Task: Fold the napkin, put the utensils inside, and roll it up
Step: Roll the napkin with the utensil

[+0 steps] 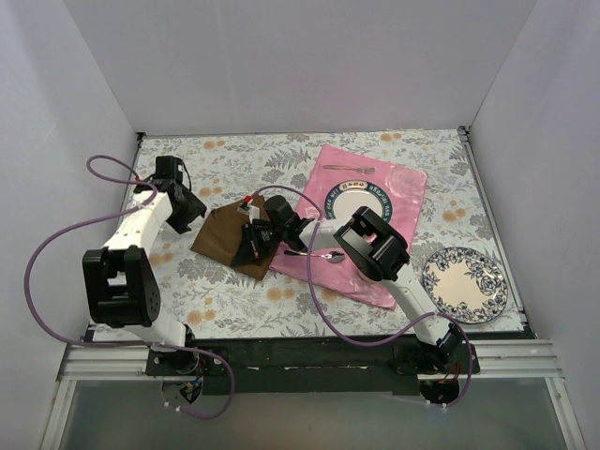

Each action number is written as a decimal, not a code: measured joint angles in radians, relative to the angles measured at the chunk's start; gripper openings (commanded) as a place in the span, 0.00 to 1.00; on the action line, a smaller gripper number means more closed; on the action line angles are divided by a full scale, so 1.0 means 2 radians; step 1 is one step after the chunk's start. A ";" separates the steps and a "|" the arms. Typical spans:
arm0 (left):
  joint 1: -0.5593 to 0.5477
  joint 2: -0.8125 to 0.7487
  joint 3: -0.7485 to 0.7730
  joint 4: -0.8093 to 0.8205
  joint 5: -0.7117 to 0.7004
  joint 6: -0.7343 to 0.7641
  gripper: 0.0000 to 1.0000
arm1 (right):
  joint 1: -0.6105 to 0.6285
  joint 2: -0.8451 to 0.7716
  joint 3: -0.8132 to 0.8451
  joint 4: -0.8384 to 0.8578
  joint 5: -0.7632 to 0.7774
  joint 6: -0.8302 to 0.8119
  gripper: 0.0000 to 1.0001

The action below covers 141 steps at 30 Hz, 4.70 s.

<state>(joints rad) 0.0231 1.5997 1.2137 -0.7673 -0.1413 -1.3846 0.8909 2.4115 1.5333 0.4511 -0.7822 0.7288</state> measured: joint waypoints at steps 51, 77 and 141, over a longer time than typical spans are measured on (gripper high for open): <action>0.004 0.036 -0.132 0.012 0.212 -0.127 0.00 | 0.021 -0.039 0.143 -0.358 0.151 -0.303 0.65; 0.004 0.054 -0.114 -0.001 0.220 -0.115 0.00 | 0.126 -0.107 0.053 -0.310 0.407 -0.471 0.55; -0.010 -0.054 -0.228 0.178 0.109 -0.060 0.00 | 0.003 -0.016 -0.009 -0.027 0.030 0.037 0.36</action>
<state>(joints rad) 0.0021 1.4921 0.7578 -0.4107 0.0765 -1.5040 0.8974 2.3795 1.5146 0.3969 -0.7219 0.8028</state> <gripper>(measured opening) 0.168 0.242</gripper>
